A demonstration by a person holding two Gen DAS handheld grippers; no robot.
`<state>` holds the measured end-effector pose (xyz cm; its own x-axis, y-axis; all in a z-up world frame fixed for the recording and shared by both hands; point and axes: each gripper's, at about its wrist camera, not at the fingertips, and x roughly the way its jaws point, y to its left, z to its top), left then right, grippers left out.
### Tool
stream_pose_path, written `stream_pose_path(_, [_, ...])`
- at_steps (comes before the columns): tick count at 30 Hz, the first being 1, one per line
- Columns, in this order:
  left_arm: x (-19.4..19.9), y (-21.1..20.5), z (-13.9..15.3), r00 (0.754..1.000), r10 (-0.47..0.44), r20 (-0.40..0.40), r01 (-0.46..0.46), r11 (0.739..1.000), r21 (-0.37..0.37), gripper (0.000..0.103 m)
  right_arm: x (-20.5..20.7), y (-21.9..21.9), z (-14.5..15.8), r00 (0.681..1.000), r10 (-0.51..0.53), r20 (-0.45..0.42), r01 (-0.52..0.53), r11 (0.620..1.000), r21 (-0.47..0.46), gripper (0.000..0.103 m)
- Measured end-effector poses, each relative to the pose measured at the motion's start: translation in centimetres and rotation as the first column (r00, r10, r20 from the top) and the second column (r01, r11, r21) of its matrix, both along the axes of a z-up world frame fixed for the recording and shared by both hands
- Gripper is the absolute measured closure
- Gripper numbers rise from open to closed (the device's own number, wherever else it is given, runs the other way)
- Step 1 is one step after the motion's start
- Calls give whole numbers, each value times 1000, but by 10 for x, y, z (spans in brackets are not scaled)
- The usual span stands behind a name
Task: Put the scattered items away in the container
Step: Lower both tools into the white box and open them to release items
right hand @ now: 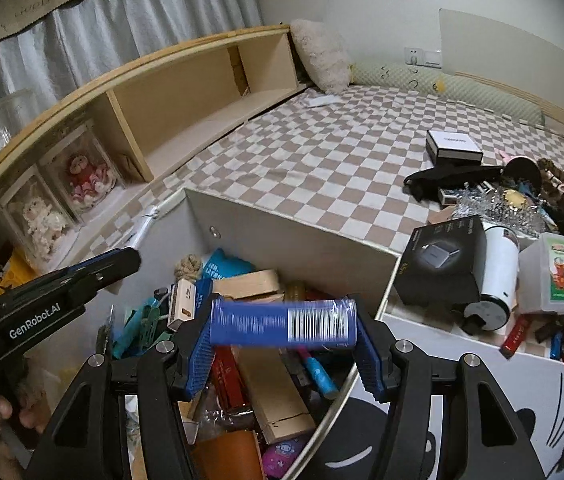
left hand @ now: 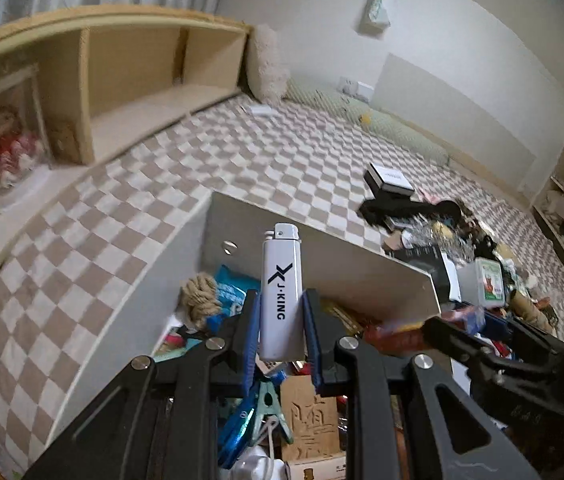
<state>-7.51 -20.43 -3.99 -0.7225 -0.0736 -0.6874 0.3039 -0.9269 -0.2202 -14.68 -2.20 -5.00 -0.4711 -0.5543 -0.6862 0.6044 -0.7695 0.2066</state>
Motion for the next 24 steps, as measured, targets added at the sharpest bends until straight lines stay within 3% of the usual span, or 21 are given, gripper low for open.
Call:
stream_pose_path(15, [-8, 16, 4, 998, -56, 22, 57, 997, -61, 82, -9, -6, -7, 999, -28, 14, 29, 999, -14, 42])
stream_pose_path(16, [-8, 15, 3, 998, -52, 25, 54, 997, -59, 79, -11, -7, -7, 999, -32, 16, 32, 999, -16, 42])
stream_pose_path(18, [-7, 13, 3, 999, -45, 26, 46, 998, -54, 58, -13, -8, -6, 999, -35, 21, 35, 999, -20, 42])
stream_pose_path(24, [-6, 11, 4, 999, -39, 17, 40, 998, -48, 58, -15, -13, -4, 999, -34, 26, 35, 999, -25, 42])
